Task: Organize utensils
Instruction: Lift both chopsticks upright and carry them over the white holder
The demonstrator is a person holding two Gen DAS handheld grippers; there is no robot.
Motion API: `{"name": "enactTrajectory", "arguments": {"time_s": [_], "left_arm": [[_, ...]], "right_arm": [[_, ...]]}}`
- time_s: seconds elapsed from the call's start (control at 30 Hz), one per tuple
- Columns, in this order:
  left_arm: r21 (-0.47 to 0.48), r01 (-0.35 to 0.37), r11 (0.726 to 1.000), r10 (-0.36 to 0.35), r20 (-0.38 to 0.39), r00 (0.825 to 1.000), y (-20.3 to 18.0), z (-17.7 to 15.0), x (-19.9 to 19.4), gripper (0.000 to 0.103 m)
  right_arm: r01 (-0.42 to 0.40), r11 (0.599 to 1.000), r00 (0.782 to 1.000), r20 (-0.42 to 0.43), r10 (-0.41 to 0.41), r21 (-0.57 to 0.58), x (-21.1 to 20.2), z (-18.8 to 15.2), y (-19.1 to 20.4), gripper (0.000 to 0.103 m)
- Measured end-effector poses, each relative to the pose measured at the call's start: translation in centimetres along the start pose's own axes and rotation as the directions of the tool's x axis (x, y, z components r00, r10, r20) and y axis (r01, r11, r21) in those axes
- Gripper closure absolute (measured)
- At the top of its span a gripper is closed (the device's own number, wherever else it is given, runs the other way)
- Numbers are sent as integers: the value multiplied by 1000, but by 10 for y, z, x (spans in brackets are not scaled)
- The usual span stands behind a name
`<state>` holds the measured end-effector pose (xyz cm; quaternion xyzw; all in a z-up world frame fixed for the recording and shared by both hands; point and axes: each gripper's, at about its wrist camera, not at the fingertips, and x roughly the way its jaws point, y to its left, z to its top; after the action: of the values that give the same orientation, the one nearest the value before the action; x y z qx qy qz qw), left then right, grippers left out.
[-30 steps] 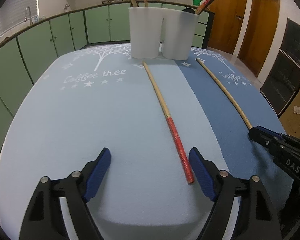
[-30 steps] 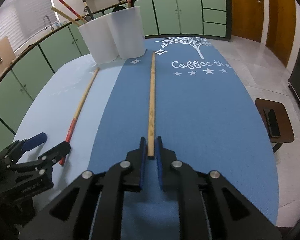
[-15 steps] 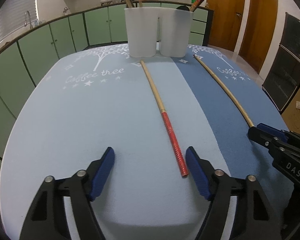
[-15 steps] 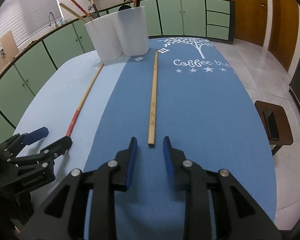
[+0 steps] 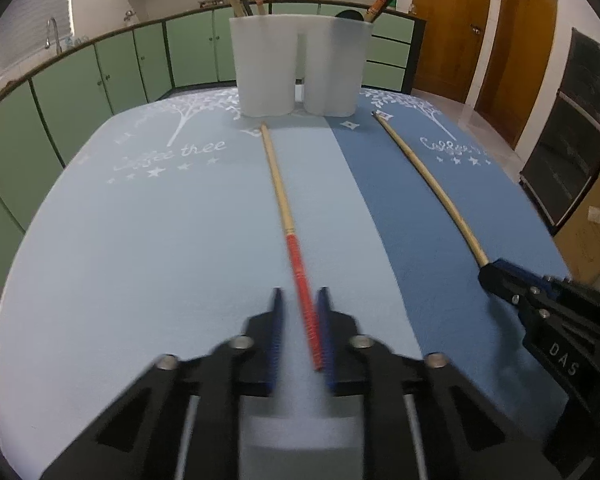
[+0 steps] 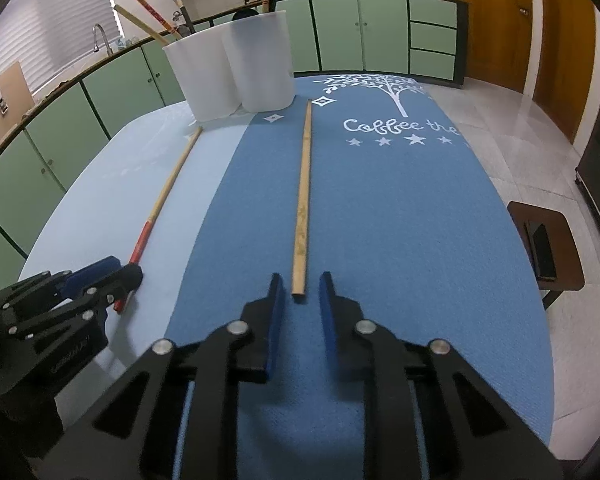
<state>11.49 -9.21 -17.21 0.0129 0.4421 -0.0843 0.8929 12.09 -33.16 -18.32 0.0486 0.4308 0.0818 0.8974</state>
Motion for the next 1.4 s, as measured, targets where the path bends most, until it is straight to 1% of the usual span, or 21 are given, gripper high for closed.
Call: {"name": "enactTrajectory", "arguments": {"time_s": [0.07, 0.3, 0.43, 0.53, 0.77, 0.9, 1.13, 1.3, 1.4], "left_arm": [[-7, 4, 1000, -4, -1, 1000, 0, 1, 1, 95], [-18, 18, 1000, -18, 2, 1000, 4, 0, -2, 97], [-15, 18, 1000, -18, 8, 1000, 8, -1, -11, 97], [-6, 20, 1000, -19, 26, 999, 10, 1, -23, 97], [2, 18, 1000, -18, 111, 994, 19, 12, -62, 97], [-6, 25, 1000, -23, 163, 986, 24, 19, -83, 97], [-21, 43, 999, -36, 272, 962, 34, 44, -123, 97], [-7, 49, 999, -44, 331, 943, 38, 67, -144, 97], [5, 53, 999, -52, 348, 936, 40, 79, -151, 97]], "right_arm": [[-6, 1000, 1000, -1, 6, 14, 0, 0, -3, 97], [-3, 1000, 1000, 7, 3, 11, -3, 0, -1, 97], [-6, 1000, 1000, 16, 5, 22, -8, -1, -3, 97], [9, 1000, 1000, 28, -9, 7, -16, -3, 0, 97], [25, 1000, 996, 89, -24, -10, -45, 3, 7, 97], [25, 1000, 990, 137, -23, -17, -64, 13, 10, 97], [29, 998, 970, 241, -17, -48, -103, 42, 19, 97], [-9, 997, 953, 301, 33, -80, -130, 70, 30, 97], [-30, 995, 944, 325, 60, -97, -143, 89, 36, 97]]}}
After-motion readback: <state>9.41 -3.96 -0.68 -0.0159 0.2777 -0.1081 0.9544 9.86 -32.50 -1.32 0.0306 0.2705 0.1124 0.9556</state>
